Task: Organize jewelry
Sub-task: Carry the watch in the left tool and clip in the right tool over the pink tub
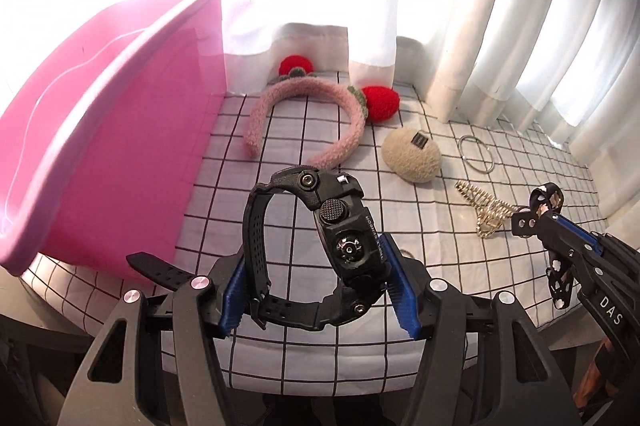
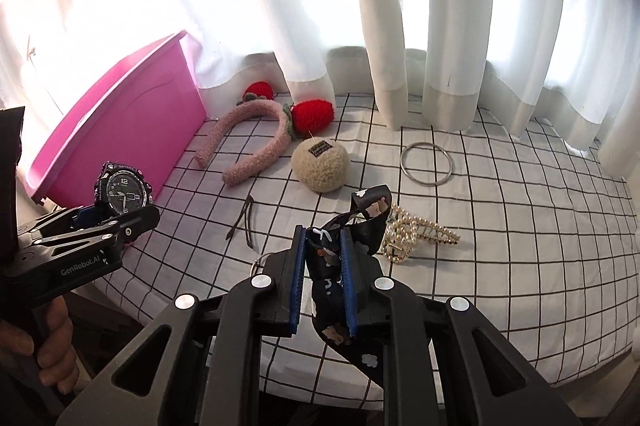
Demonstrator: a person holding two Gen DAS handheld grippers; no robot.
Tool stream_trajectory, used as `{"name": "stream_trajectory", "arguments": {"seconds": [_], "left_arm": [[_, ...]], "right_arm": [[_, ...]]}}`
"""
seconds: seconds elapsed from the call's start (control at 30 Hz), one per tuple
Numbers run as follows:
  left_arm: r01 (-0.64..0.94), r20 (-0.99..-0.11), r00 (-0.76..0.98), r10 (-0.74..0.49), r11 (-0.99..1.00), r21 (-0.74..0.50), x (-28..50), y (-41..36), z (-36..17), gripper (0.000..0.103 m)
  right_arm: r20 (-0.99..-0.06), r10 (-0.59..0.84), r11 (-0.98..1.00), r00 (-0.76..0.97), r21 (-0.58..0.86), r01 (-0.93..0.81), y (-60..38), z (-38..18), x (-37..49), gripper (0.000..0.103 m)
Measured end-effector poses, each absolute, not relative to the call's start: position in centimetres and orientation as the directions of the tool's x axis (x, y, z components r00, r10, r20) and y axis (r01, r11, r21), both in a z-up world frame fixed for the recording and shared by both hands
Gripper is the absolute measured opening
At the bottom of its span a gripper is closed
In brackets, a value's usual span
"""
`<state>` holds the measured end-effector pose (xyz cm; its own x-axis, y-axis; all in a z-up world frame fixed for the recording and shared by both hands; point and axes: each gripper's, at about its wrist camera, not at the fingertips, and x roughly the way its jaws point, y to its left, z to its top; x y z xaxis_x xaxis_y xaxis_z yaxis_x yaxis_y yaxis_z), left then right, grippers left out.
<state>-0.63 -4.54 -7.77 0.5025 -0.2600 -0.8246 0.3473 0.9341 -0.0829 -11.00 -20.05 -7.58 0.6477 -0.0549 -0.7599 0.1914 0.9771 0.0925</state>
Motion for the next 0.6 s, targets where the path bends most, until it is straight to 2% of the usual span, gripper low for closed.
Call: {"name": "stream_trajectory", "arguments": {"seconds": [0.17,0.27,0.6], "left_arm": [[0.348,-0.772,0.567,-0.287,0.933,-0.091,-0.1,-3.4,-3.0,0.058],[0.333,-0.76,0.56,-0.329,0.93,-0.157,0.6,-2.0,-0.9,0.058],[0.32,-0.73,0.538,-0.422,0.903,-0.286,1.3,1.6,2.6,0.058]], "right_arm": [[-0.715,-0.027,0.983,0.699,0.106,0.147,-19.1,-3.7,-10.1,0.017],[-0.683,0.004,0.988,0.73,0.116,0.102,-18.0,-1.7,-8.9,0.017],[-0.599,0.112,0.992,0.793,0.112,-0.055,-12.7,3.0,-4.3,0.017]]}}
